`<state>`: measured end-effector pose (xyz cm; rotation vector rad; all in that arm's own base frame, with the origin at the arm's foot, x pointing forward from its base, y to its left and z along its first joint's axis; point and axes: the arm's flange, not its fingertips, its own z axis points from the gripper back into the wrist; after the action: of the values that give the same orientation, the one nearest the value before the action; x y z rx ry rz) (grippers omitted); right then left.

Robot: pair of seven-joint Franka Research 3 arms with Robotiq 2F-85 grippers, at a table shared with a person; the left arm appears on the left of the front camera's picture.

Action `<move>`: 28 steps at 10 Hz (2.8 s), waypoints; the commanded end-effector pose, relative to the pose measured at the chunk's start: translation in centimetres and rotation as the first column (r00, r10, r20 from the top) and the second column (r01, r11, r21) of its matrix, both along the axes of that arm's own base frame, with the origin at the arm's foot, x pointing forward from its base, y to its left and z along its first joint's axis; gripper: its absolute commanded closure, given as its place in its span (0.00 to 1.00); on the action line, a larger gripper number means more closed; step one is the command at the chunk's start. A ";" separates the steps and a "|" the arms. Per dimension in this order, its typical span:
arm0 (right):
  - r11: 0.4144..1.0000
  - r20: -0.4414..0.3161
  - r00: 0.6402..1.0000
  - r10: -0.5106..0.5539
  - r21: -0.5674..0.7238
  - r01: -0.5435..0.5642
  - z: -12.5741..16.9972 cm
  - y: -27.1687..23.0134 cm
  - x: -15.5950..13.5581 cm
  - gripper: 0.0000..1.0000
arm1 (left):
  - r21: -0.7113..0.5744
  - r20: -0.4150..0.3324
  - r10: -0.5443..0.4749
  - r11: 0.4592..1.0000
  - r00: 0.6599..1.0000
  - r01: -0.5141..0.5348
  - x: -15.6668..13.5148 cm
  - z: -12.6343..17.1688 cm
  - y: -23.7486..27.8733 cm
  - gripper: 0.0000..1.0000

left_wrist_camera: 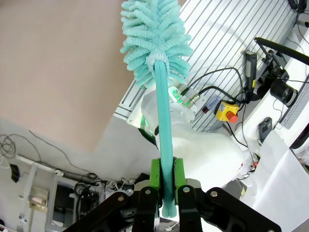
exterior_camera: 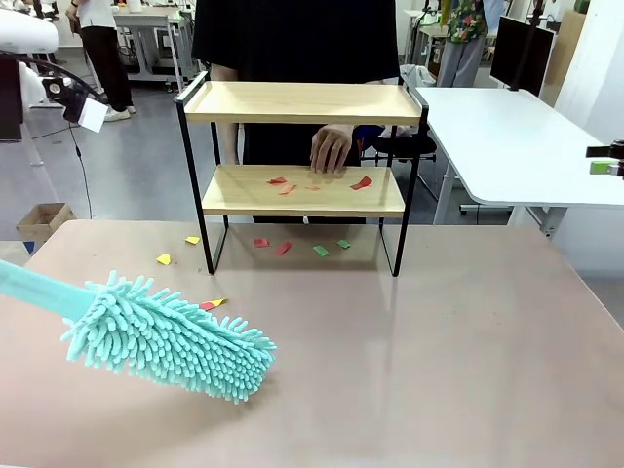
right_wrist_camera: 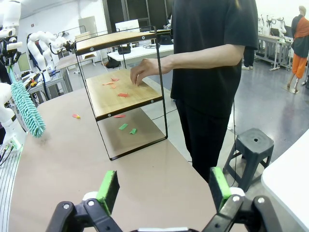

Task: Clean the shelf.
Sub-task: Clean the specific section of the Shelf indicated by the human with the Duster.

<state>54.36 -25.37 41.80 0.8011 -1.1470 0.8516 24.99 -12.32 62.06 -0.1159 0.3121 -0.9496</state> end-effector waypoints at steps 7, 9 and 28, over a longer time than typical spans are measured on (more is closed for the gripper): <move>1.000 0.002 1.000 0.005 -0.004 -0.005 0.3 0.2 -0.1 0.00 | -0.205 0.040 0.007 0.979 0.999 0.002 1.2 3.4 -2.8 0.86; 1.000 0.002 1.000 0.005 -0.004 -0.005 0.3 0.2 -0.1 0.00 | -0.300 0.029 0.085 0.951 0.996 -0.072 1.7 5.3 -6.7 0.86; 1.000 0.002 1.000 0.005 -0.004 -0.005 0.3 0.2 -0.1 0.00 | -0.537 0.314 0.766 0.631 0.561 -0.560 0.4 0.9 -27.3 0.86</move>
<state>54.35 -25.40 41.83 0.8006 -1.1474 0.8516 24.68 -38.76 63.62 -0.3462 -0.3863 -0.2483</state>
